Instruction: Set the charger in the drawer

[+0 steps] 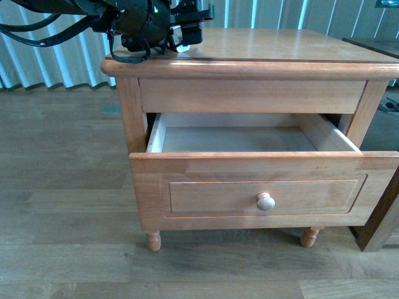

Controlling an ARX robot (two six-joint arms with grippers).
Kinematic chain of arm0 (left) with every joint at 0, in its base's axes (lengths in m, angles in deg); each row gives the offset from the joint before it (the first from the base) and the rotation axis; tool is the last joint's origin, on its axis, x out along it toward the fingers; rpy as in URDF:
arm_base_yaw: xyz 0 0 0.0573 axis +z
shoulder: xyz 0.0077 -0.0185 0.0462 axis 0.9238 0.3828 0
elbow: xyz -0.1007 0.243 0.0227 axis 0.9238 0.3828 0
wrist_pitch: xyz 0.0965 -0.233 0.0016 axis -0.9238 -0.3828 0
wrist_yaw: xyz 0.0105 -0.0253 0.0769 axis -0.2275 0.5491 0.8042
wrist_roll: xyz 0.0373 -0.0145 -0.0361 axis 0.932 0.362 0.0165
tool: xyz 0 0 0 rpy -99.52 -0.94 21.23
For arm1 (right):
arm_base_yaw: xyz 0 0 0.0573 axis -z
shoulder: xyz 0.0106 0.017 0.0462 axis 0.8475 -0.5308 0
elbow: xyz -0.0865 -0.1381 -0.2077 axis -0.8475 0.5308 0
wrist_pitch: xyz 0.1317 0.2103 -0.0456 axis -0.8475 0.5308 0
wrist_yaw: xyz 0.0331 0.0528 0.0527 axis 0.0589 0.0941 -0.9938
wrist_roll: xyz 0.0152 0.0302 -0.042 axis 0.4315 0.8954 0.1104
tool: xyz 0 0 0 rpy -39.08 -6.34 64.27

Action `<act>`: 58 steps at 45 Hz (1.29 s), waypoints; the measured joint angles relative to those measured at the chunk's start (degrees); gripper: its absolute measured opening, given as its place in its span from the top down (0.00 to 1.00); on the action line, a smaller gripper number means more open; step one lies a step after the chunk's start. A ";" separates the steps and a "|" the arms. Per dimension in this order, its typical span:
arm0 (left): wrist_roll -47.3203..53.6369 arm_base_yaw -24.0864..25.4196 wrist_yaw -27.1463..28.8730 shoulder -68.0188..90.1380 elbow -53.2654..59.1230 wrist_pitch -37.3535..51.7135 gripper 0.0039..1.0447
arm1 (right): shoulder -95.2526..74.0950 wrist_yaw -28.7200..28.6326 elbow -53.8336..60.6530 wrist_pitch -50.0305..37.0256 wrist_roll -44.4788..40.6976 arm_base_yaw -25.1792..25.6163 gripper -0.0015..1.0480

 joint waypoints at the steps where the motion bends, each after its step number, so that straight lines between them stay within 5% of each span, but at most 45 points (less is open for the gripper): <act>1: 0.02 0.00 0.00 0.04 -0.04 -0.11 0.46 | 0.00 0.02 0.00 0.00 0.02 0.00 0.08; 16: 0.02 -0.04 0.02 0.04 0.02 0.70 0.72 | 0.00 0.00 0.00 0.00 0.00 0.00 0.08; 42: -3.19 -0.98 -1.31 -5.38 7.45 6.69 0.73 | 0.00 0.02 0.00 0.00 0.00 0.00 0.08; 58: -3.74 -9.68 -5.97 -9.33 10.19 9.09 0.73 | 0.00 0.02 0.00 0.00 0.02 0.00 0.08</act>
